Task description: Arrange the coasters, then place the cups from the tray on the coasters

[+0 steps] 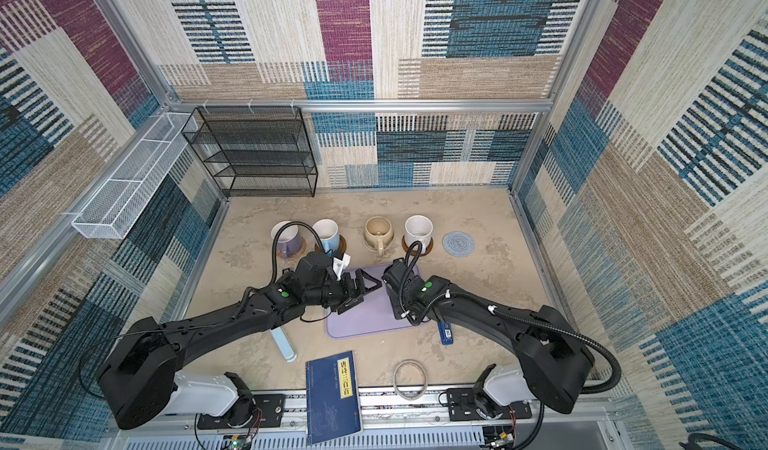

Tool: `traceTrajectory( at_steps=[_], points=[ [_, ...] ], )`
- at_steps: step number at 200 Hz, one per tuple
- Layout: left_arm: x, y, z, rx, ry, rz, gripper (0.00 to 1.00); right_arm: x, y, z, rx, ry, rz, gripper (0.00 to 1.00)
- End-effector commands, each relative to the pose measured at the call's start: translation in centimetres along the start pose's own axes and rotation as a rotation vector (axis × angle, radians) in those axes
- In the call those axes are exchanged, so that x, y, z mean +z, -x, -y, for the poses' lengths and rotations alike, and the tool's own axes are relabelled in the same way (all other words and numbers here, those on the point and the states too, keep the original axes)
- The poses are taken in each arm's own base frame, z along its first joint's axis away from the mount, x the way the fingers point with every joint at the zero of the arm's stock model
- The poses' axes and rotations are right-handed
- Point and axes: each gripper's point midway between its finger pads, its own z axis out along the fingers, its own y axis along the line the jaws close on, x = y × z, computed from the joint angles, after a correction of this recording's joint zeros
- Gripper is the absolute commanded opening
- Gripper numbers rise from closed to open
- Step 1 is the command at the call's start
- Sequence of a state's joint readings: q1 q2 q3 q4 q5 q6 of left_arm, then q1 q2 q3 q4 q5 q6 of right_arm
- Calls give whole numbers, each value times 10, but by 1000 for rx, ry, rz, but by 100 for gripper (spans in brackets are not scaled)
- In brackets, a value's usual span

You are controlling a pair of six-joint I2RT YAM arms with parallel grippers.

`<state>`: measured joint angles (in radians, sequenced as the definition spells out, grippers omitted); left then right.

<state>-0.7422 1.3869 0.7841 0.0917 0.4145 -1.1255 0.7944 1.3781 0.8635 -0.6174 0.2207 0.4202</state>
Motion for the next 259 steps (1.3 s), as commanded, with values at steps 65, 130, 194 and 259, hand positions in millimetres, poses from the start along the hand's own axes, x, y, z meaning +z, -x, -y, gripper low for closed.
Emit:
traceTrajectory(
  at_steps=[65,130,194,259],
  points=[
    [4,5,11,22,-38,3,100,10,-4,-8,-6,44,-10,2],
    [7,5,7,10,-37,7,100,17,-18,-2,0,21,-43,20],
    [4,4,5,7,-31,10,100,13,-9,-2,3,2,-41,44],
    [3,4,7,9,-36,13,100,18,-7,1,7,-30,-57,20]
  ],
)
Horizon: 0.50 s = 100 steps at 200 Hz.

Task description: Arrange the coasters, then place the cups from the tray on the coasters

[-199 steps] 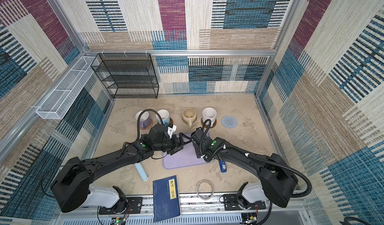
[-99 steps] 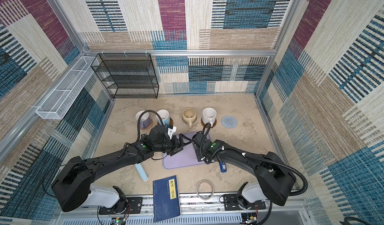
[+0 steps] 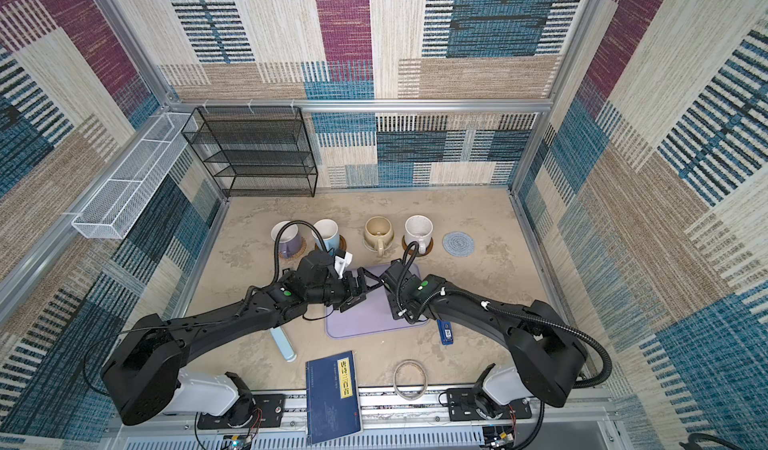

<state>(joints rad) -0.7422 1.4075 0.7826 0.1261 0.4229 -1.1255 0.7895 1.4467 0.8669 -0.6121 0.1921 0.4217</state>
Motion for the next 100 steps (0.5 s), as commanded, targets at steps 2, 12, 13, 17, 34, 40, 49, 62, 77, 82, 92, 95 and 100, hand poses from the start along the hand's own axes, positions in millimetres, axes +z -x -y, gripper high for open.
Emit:
traceTrajectory(
  at_steps=[2,12,13,17,34,40,49,62,77,82,92,95,100],
  points=[
    [-2,3,7,4,-22,16,100,1,4,4,14,-27,9,18],
    [-3,3,7,7,-22,18,100,1,4,4,11,-28,9,10],
    [-3,3,7,7,-21,18,100,1,4,4,11,-28,9,9],
    [-3,3,6,7,-19,18,100,1,4,4,9,-28,10,7],
    [-3,3,5,7,-16,18,99,-1,5,5,3,-31,21,0],
    [-3,3,5,8,-16,19,100,-4,7,5,3,-28,32,0],
    [-3,3,4,8,-15,19,100,-7,10,5,4,-24,50,0],
    [-2,3,4,8,-16,18,100,-13,16,5,1,-14,82,0],
    [-2,3,6,10,-21,17,100,-22,23,5,5,-2,122,0],
    [-2,3,6,10,-22,17,100,-24,25,6,8,-4,134,0],
    [-1,4,7,13,-25,17,100,-29,28,7,10,-8,153,0],
    [-1,4,7,13,-24,16,99,-30,29,7,10,-9,158,0],
    [-1,4,8,15,-27,17,99,-31,30,8,11,-13,163,0]
  ],
)
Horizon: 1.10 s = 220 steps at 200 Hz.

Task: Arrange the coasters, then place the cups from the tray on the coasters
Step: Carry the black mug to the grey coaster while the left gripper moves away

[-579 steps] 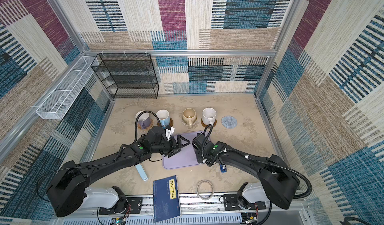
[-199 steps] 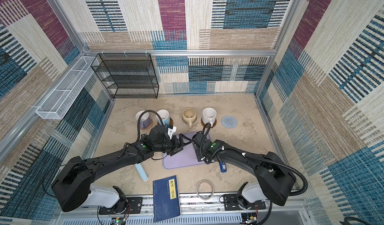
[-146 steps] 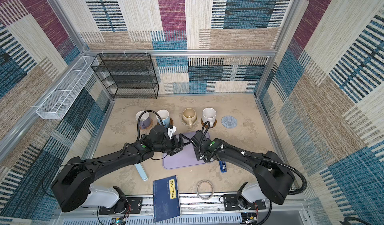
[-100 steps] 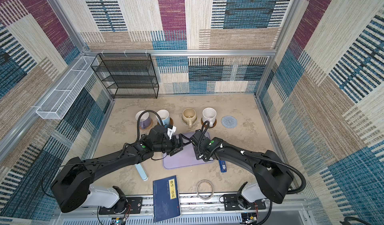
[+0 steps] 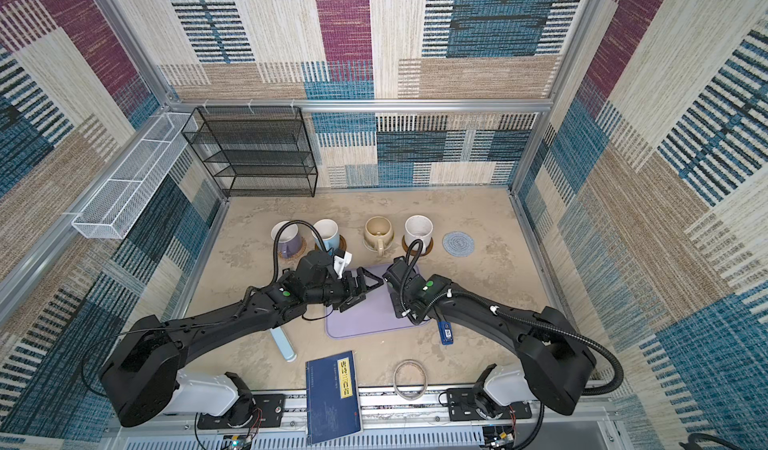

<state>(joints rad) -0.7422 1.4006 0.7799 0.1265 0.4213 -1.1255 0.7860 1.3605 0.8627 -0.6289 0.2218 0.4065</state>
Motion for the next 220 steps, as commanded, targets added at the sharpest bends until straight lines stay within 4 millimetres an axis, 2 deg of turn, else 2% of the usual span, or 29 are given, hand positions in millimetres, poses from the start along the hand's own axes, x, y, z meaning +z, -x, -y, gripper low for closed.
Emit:
traceTrajectory(
  at_steps=[1,45,73,104,128,147,188,220],
  points=[
    [1,5,8,13,-24,14,99,-9,20,2,9,-14,93,0],
    [2,8,18,28,-44,10,100,-21,31,7,34,-20,145,0],
    [-2,16,39,64,-83,29,100,-40,48,13,63,-15,198,0],
    [-8,25,66,124,-111,45,100,-60,70,29,99,-16,248,0],
    [-11,37,86,165,-131,69,100,-81,92,45,139,-28,317,0],
    [-5,42,96,192,-135,61,100,-93,104,60,163,-55,358,0],
    [9,58,127,231,-178,50,100,-99,120,100,212,-120,400,0],
    [26,71,143,253,-193,41,100,-106,135,122,252,-146,436,0]
  ],
)
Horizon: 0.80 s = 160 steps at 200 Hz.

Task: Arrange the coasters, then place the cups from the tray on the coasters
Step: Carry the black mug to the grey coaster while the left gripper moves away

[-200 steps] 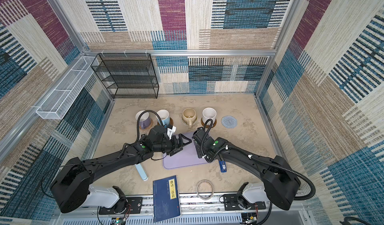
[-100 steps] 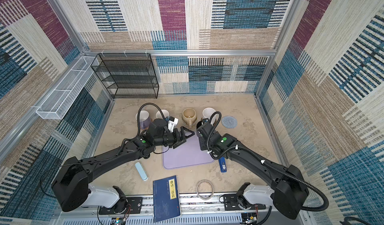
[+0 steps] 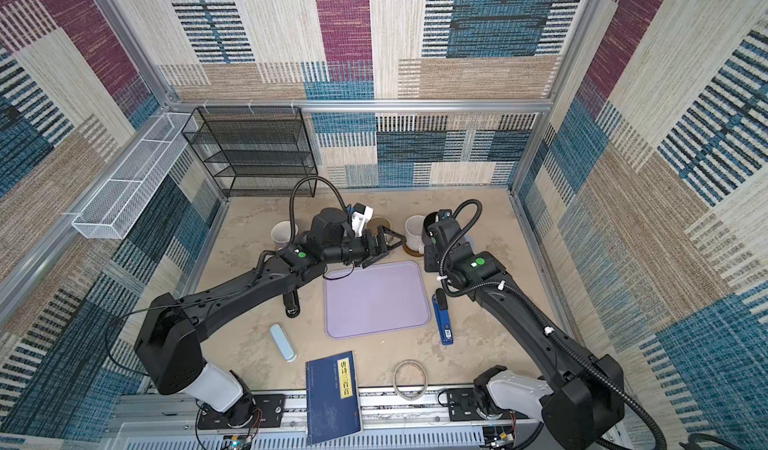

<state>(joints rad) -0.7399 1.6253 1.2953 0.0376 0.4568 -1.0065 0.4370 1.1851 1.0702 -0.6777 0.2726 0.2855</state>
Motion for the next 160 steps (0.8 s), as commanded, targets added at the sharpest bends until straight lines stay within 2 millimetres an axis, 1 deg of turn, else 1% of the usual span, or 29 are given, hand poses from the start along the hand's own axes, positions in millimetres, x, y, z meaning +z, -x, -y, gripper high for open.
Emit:
traceTrajectory(
  at_steps=[1,22,39,59,74,98,128,141,160],
  points=[
    [11,5,7,47,-21,-21,100,-2,35,4,19,0,110,0],
    [27,11,3,43,-18,-34,100,5,43,17,35,-25,118,0],
    [40,11,-2,36,-15,-56,100,12,49,29,55,-47,126,0],
    [52,12,-5,37,-10,-77,100,26,48,42,75,-67,114,0],
    [59,15,-10,35,-1,-76,100,37,45,47,80,-78,102,0],
    [68,18,-12,41,-2,-73,100,53,43,56,97,-90,92,0],
    [80,24,-18,31,-12,-58,100,72,47,65,108,-103,93,0],
    [85,24,-21,22,-11,-63,100,80,48,71,114,-120,91,0],
    [89,24,-23,21,-14,-64,100,88,49,74,103,-125,86,0]
  ],
)
